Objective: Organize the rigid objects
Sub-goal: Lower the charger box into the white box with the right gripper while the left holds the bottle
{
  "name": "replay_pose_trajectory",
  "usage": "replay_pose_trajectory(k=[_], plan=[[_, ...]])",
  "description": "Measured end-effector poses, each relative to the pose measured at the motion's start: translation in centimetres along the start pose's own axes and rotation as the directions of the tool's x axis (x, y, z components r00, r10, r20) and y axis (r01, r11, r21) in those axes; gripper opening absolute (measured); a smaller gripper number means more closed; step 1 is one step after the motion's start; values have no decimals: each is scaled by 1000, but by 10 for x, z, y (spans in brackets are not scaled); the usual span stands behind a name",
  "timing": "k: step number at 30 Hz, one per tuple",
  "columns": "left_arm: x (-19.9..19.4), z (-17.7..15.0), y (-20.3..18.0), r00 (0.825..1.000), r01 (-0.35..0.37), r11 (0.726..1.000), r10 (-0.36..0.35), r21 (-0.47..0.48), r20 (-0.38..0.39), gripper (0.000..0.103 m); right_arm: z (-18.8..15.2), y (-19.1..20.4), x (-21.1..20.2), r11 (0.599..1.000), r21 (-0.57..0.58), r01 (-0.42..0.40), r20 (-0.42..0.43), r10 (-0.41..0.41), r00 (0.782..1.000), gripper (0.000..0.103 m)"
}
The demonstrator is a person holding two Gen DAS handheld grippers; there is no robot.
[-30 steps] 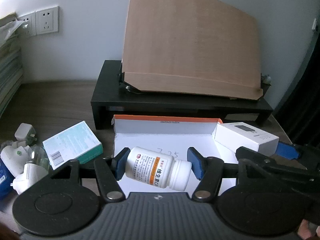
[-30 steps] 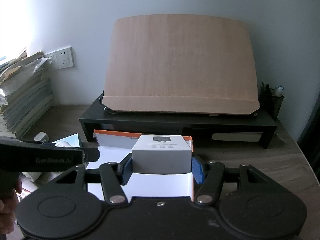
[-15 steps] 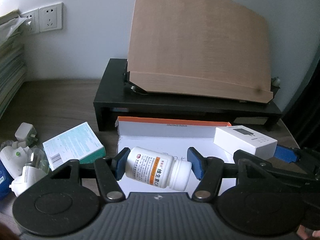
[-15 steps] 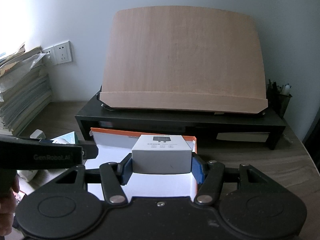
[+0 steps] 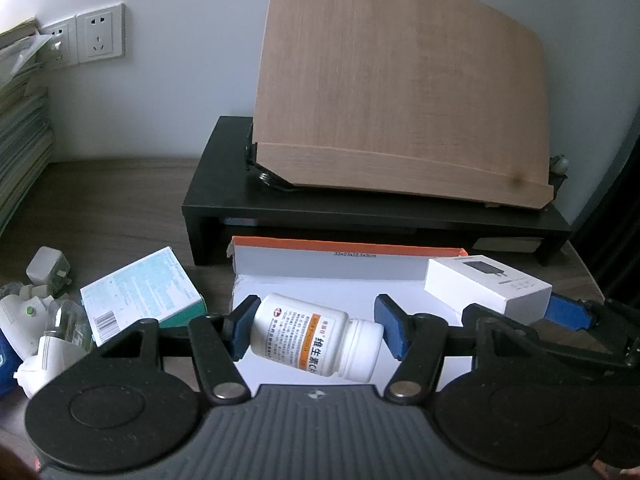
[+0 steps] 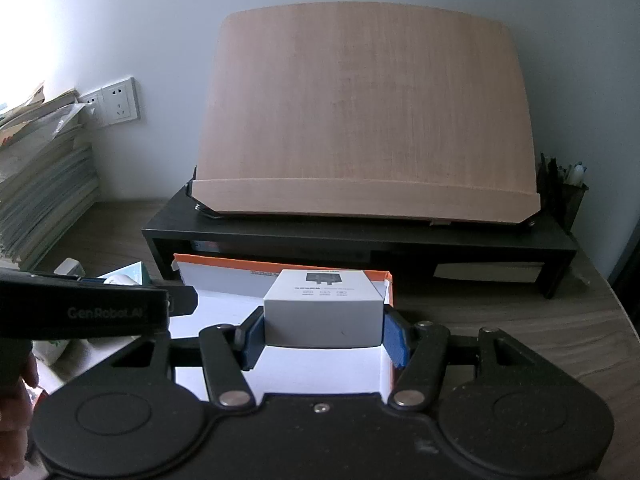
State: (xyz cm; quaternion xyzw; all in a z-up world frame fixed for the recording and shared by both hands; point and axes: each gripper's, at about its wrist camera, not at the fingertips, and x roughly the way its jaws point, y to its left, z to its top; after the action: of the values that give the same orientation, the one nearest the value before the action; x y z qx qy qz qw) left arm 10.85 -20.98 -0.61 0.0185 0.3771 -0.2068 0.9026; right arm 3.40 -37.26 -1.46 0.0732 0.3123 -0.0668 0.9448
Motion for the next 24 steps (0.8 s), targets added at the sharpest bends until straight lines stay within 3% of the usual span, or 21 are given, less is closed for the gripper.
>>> replay_pose_trajectory(k=[17,24], plan=[[1,1,0,999,-32,999,31,-23,-13,63,-1,-6,8,1000,9,-28,-26,28,999,71],[1,2,8,1000,17,1000,-17,10,-24,63,-4,5,8,999,33,39,-26,-38,999,71]])
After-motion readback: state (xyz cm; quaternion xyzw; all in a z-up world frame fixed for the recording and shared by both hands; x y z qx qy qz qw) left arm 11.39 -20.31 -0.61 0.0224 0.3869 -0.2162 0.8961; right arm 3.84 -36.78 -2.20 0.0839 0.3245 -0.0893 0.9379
